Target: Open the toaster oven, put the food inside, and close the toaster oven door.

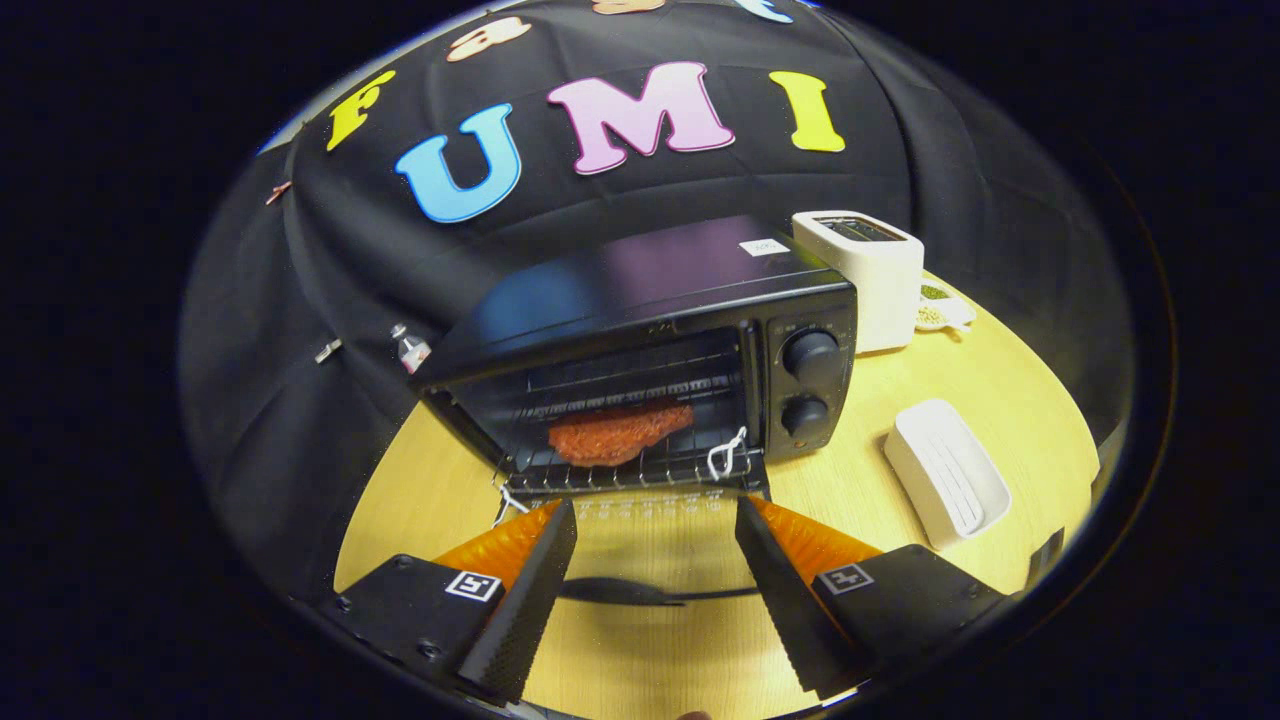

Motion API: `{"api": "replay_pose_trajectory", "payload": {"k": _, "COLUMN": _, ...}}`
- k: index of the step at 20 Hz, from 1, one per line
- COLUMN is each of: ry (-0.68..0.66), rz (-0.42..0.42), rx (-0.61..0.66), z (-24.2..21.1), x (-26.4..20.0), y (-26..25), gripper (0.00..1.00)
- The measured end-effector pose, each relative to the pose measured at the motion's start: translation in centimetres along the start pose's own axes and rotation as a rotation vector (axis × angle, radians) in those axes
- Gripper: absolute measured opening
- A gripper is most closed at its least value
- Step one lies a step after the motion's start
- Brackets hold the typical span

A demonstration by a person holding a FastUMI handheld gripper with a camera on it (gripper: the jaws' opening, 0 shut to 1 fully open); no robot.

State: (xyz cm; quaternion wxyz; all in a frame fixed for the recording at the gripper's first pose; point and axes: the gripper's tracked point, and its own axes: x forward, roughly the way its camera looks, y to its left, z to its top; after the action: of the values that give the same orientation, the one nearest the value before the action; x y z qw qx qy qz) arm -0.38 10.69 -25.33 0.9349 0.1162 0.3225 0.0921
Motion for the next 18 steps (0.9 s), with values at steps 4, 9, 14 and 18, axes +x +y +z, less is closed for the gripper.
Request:
{"api": "replay_pose_trajectory", "payload": {"k": 4, "ry": 0.058, "rz": 0.021, "rx": -0.057, "z": -2.5, "x": -1.4, "y": 1.7, "gripper": 0.98}}
{"api": "replay_pose_trajectory", "payload": {"k": 9, "ry": 0.18, "rz": 0.024, "rx": -0.063, "z": -7.6, "x": -1.8, "y": 3.3, "gripper": 0.98}}
{"api": "replay_pose_trajectory", "payload": {"k": 14, "ry": 0.269, "rz": -0.044, "rx": -0.078, "z": -11.5, "x": 0.7, "y": 2.1, "gripper": 0.99}}
{"api": "replay_pose_trajectory", "payload": {"k": 18, "ry": 0.297, "rz": -0.08, "rx": -0.083, "z": -12.8, "x": 2.7, "y": 1.4, "gripper": 0.99}}
